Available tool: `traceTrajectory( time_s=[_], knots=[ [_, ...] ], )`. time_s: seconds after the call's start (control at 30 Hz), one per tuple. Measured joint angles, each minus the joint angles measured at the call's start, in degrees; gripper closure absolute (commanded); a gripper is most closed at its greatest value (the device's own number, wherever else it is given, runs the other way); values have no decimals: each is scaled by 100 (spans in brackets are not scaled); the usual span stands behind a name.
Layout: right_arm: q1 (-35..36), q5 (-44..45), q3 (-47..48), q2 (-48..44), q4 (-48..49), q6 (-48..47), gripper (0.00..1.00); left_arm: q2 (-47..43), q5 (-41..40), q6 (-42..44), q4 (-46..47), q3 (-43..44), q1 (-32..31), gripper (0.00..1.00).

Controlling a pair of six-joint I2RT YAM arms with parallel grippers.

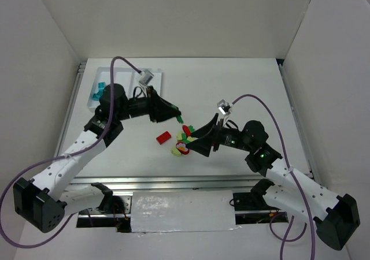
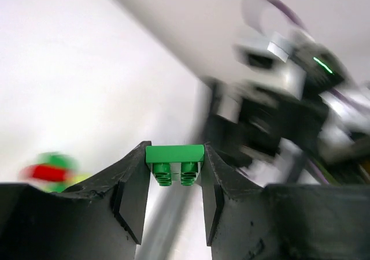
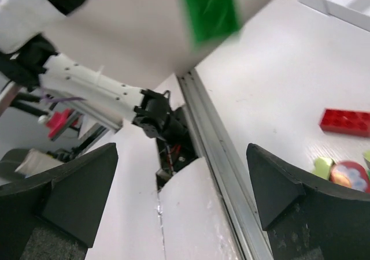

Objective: Sort the legos into containers by color

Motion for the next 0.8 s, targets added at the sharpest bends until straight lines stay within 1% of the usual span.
traceTrajectory(
  time_s=[0.07,0.1,0.17,0.2,0.3,0.37,0.43,0.53,0.63,0.67,0.73,0.77,0.8],
  knots=[
    [0,225,-42,-46,-256,-85,0,203,-505,162,-404,249,542,100],
    [0,339,-72,-72,-363,-120,0,378,-966,225,-726,437,780,100],
    [0,533,-101,-114,-623,-197,0,798,-2192,369,-1303,796,1056,100],
    [0,595,-107,-127,-706,-232,0,1084,-2859,402,-1574,1010,1134,100],
    [0,745,-120,-195,-931,-319,0,2037,-4409,365,-2306,1738,1399,100],
    [0,804,-136,-258,-1045,-374,0,2739,-5237,323,-2717,2271,1665,100],
    [0,833,-173,-334,-1130,-411,0,3405,-5847,308,-3126,2855,1910,100],
    [0,868,-216,-417,-1241,-490,0,4494,-6476,310,-3628,4024,2295,100],
    [0,890,-295,-472,-1303,-540,0,5362,-6706,315,-3967,5001,2610,100],
    [0,890,-319,-474,-1311,-551,0,5574,-6719,328,-4061,5241,2695,93],
    [0,892,-345,-468,-1344,-575,0,6015,-6721,345,-4207,5672,2863,88],
    [0,890,-348,-457,-1353,-588,0,6212,-6719,350,-4286,5831,2929,81],
    [0,887,-348,-446,-1353,-595,0,6354,-6714,358,-4352,5936,2968,78]
  ],
)
